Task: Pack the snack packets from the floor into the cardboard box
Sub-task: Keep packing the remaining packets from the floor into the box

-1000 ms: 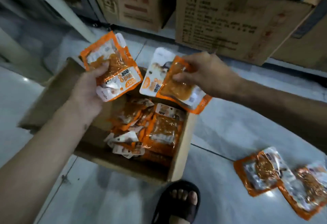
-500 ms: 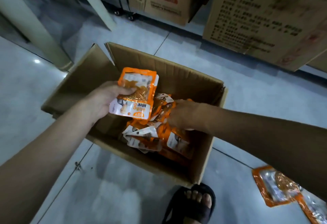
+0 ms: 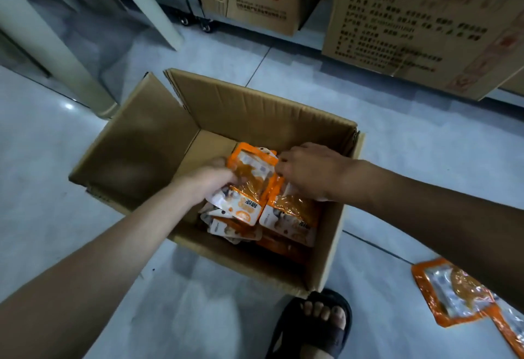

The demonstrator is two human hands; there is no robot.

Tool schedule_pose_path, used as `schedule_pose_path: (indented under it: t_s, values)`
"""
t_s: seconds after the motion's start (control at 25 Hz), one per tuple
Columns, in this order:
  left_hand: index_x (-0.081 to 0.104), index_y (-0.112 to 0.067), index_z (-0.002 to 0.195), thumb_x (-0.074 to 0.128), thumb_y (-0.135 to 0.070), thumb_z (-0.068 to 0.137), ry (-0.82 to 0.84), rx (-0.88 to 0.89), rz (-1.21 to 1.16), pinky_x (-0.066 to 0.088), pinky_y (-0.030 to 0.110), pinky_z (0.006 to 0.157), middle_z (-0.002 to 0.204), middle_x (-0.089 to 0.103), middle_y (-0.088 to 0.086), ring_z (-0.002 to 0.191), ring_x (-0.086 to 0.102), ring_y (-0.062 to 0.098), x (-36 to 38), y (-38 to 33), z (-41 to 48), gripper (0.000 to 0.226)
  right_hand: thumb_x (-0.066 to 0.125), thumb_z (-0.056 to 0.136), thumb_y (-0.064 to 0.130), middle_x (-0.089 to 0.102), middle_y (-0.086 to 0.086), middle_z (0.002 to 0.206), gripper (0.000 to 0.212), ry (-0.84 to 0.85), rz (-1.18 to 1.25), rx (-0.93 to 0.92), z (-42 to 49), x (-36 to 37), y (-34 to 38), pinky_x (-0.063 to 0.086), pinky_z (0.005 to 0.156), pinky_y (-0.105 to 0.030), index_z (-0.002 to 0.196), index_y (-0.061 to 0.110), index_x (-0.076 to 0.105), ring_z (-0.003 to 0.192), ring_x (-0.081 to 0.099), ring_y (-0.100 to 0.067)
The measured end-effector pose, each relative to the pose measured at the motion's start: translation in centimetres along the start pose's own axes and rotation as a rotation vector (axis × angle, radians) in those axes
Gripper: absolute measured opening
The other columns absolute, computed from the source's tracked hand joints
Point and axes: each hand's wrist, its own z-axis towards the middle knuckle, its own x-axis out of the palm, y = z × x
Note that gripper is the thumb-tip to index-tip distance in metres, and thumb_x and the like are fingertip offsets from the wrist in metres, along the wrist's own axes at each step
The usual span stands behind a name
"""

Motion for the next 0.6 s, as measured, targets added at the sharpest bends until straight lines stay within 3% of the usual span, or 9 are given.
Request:
schedule_pose_path:
  t_s: [0.08,0.2,0.32,0.44,0.6]
  values:
    - [0.064,-0.016,0.12,0.074,-0.027,0.085,-0.016,0.049,0.183,0.052,0.036,0.096,0.116,0.069,0.003,0.107,0.066,0.025,1.5,-0.2,-0.4,0.038,0.059,0.089,0.03,0.063,-0.005,0.113,0.029,-0.079,0.037,0.053,-0.9,-0.8,0.0,0.047,0.092,-0.042,0.117,0.021,0.059,0.106,0.062,-0.028]
    - [0.063,-0.014,0.113,0.068,-0.039,0.089,-0.105,0.12,0.462,0.049,0.032,0.087,0.105,0.065,0.001,0.098,0.061,0.02,1.7,-1.0,-1.4,0.034,0.057,0.089,0.028,0.064,-0.003,0.111,0.026,-0.193,0.125,0.099,-2.0,-1.1,-0.2,0.045,0.096,-0.043,0.114,0.023,0.062,0.108,0.061,-0.027]
    - [0.062,-0.014,0.104,0.061,-0.046,0.091,-0.183,0.162,0.72,0.05,0.038,0.09,0.104,0.066,0.004,0.097,0.063,0.024,1.6,-1.6,-2.0,0.034,0.057,0.09,0.03,0.063,-0.002,0.112,0.025,-0.274,0.213,0.127,-2.8,-1.4,-0.3,0.042,0.1,-0.042,0.114,0.025,0.063,0.112,0.058,-0.025]
    - [0.059,-0.016,0.11,0.058,-0.051,0.09,-0.228,0.196,0.759,0.05,0.043,0.093,0.109,0.065,0.005,0.105,0.062,0.028,1.9,-2.5,-3.2,0.041,0.056,0.091,0.026,0.063,0.0,0.116,0.024,-0.34,0.306,0.175,-3.5,-1.2,-0.8,0.042,0.101,-0.041,0.113,0.026,0.065,0.114,0.056,-0.023]
    - [0.053,-0.019,0.128,0.055,-0.047,0.092,-0.332,0.344,0.657,0.048,0.052,0.098,0.125,0.061,0.011,0.12,0.056,0.036,3.8,-4.5,-6.1,0.046,0.057,0.085,0.01,0.064,-0.002,0.106,0.019,-0.554,0.616,0.336,-5.7,-0.6,-1.0,0.049,0.09,-0.037,0.095,0.02,0.07,0.103,0.058,-0.02]
